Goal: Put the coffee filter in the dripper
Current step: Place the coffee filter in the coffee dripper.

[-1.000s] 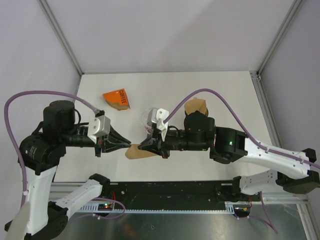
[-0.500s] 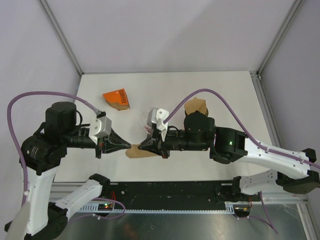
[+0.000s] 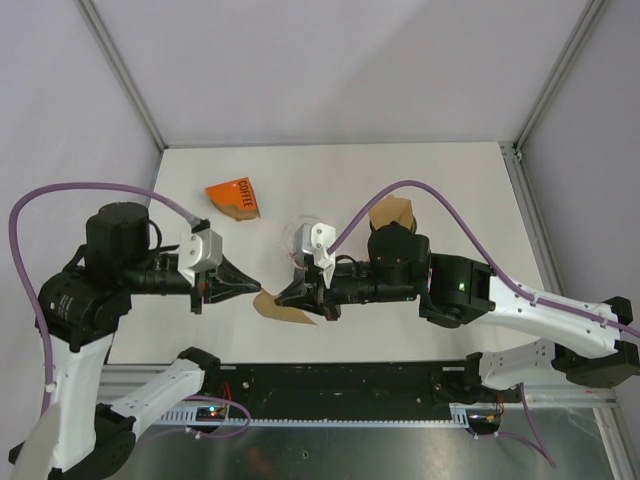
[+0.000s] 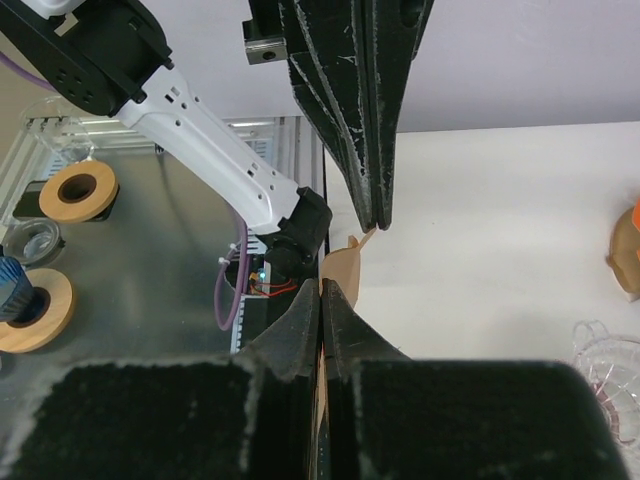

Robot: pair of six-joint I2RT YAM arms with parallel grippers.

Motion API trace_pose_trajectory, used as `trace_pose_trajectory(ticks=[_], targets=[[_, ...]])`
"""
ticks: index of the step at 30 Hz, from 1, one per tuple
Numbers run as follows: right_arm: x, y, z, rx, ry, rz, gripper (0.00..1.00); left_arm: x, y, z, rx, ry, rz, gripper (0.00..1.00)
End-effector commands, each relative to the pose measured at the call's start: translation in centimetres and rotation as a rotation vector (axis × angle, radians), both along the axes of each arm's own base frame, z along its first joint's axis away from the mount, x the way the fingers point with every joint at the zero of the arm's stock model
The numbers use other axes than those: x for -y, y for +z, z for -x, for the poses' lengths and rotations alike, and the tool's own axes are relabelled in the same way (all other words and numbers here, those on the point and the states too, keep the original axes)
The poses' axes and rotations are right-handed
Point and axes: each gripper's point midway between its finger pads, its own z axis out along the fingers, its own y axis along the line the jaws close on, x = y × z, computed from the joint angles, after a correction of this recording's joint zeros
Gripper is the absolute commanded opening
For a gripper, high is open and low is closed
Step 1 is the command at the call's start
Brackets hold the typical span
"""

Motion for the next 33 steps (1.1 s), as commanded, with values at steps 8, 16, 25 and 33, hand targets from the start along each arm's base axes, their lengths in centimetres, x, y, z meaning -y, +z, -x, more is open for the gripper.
trace_pose_trajectory(ticks=[8,16,25,33], targets=[[-0.1,2.4,0.6,0.03,0.034,-0.068,0.0,0.5,-0.1,1.7,-0.032,-0.082,0.037,0.0],[0.1,2.4,0.2,0.027,0.006,-0.064,0.0,0.6,0.2,2.8,-0.044,-0.136,0.061,0.05],[0.2,2.5,-0.8,0.015,-0.052,-0.069,0.0,0.3,-0.1,3.1,-0.039,-0.127,0.05,0.14],[0.3,2.4,-0.7,0.01,-0.049,-0.066,0.0,0.5,0.3,4.0,-0.058,-0.173,0.079,0.31]])
